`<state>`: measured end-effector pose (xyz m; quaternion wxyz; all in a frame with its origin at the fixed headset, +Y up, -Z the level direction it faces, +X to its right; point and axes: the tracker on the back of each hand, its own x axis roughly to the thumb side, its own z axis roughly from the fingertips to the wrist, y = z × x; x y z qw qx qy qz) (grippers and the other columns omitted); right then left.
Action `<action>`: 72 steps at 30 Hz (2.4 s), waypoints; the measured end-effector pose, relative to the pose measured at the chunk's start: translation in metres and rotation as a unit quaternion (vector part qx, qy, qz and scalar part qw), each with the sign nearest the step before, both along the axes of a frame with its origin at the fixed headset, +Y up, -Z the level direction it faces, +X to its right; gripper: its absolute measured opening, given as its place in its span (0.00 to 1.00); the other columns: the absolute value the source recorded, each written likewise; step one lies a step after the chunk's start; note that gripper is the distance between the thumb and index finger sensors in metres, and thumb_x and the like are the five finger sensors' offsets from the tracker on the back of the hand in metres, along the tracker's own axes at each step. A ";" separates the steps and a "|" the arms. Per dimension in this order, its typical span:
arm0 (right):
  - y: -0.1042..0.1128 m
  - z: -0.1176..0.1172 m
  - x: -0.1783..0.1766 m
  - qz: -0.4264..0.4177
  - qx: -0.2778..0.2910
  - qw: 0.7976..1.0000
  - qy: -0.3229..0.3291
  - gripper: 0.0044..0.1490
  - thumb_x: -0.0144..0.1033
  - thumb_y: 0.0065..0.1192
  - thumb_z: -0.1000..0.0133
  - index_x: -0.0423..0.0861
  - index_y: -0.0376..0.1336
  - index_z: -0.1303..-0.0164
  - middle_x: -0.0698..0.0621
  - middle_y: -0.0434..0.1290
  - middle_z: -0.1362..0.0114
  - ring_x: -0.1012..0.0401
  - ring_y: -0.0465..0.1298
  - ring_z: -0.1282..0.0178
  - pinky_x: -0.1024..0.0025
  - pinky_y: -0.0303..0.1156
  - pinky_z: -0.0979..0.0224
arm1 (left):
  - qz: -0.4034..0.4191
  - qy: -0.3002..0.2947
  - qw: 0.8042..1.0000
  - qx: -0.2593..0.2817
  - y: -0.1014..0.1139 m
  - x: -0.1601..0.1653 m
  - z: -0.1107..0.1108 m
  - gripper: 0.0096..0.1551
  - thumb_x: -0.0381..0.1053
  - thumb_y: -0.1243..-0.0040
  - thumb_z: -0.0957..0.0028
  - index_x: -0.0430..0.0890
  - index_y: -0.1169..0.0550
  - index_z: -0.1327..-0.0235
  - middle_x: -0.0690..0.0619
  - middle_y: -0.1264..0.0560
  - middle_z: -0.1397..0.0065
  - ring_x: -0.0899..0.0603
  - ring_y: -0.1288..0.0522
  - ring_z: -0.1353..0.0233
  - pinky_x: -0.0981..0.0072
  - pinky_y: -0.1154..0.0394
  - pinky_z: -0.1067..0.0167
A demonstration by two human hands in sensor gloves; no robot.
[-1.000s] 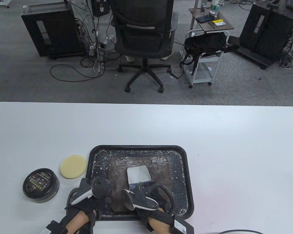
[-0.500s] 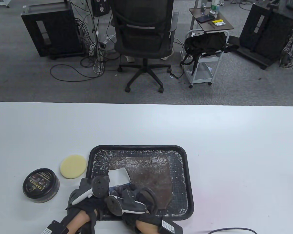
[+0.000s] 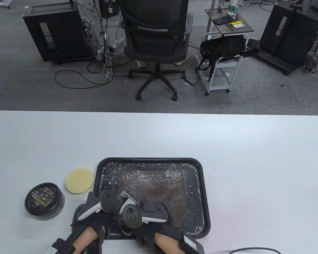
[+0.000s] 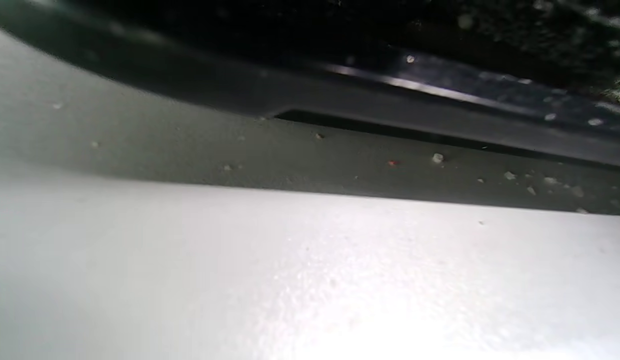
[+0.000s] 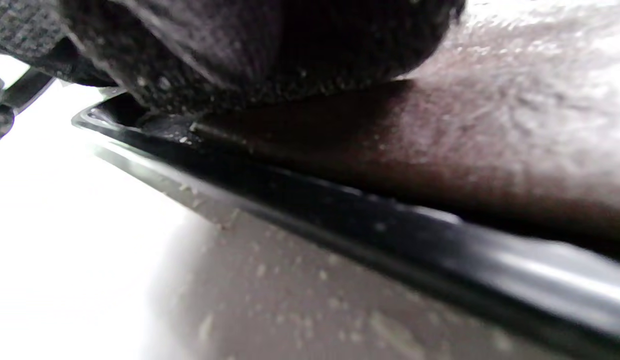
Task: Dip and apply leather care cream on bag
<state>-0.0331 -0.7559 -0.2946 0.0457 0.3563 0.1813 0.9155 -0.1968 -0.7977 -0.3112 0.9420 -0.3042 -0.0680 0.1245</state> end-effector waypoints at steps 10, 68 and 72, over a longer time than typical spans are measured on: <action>0.002 -0.003 0.021 0.012 -0.026 1.000 -0.003 0.32 0.27 0.65 0.56 0.61 0.70 0.41 0.62 0.65 0.24 0.58 0.62 0.21 0.51 0.54 0.22 | -0.011 0.002 1.000 -0.018 0.001 0.000 -0.002 0.42 0.52 0.52 0.53 0.64 0.60 0.35 0.64 0.61 0.24 0.51 0.63 0.18 0.50 0.69 0.26; 0.054 -0.016 0.238 -0.075 0.087 0.969 -0.219 0.28 0.26 0.66 0.56 0.59 0.79 0.49 0.58 0.79 0.31 0.55 0.76 0.28 0.51 0.68 0.27 | -0.243 -0.084 0.957 0.136 0.072 0.106 -0.012 0.43 0.53 0.38 0.56 0.58 0.44 0.29 0.54 0.45 0.21 0.43 0.41 0.19 0.44 0.43 0.24; 0.055 -0.018 0.242 -0.074 0.104 0.964 -0.231 0.28 0.27 0.66 0.56 0.58 0.78 0.48 0.57 0.78 0.31 0.54 0.76 0.29 0.51 0.69 0.27 | -0.225 -0.134 0.948 0.182 0.083 0.150 -0.006 0.37 0.55 0.39 0.56 0.57 0.36 0.31 0.55 0.37 0.23 0.43 0.33 0.23 0.47 0.36 0.26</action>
